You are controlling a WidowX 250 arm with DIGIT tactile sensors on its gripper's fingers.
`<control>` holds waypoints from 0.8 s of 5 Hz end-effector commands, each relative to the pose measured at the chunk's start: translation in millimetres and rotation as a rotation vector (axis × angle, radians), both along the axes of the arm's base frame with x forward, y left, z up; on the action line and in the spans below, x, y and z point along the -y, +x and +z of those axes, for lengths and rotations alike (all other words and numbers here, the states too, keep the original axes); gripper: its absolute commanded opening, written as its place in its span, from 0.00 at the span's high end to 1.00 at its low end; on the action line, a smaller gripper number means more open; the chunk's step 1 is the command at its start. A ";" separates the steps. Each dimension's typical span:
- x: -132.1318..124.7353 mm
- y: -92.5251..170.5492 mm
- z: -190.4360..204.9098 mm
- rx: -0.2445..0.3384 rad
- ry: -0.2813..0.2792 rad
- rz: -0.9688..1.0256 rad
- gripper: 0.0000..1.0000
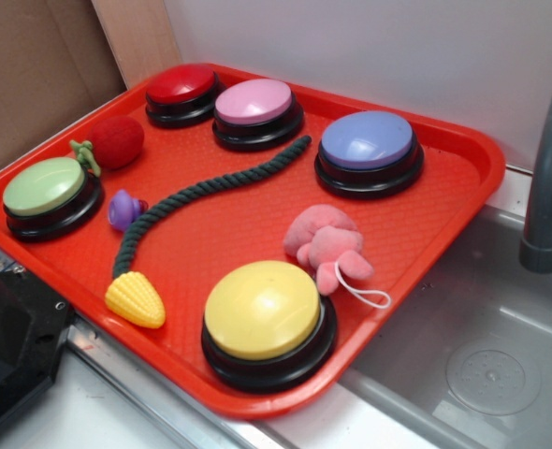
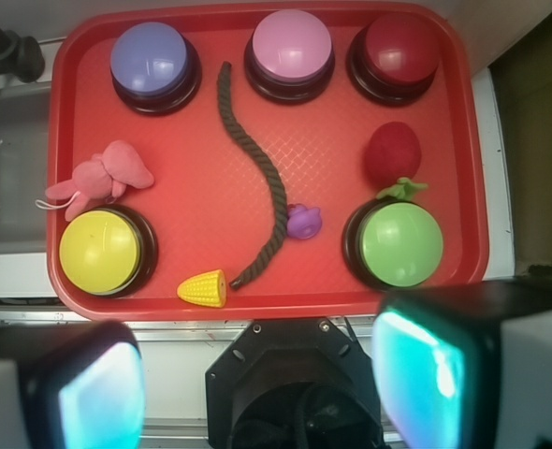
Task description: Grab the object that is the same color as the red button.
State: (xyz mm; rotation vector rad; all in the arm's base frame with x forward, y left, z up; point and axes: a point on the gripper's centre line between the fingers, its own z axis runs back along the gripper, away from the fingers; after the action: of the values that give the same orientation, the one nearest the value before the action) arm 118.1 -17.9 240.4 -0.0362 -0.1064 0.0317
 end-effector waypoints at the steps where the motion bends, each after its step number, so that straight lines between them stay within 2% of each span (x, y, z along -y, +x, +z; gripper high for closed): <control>1: 0.0 0.0 0.0 0.000 0.000 0.000 0.00; 2: -16.2 7.4 -18.9 0.016 0.070 0.033 0.00; 3: -31.1 15.2 -37.4 0.057 0.059 0.023 0.00; 4: -54.0 22.3 -61.9 0.046 0.077 0.109 0.00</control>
State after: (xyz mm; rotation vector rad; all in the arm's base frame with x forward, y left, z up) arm 138.5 33.3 173.2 0.0367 -0.1404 0.1383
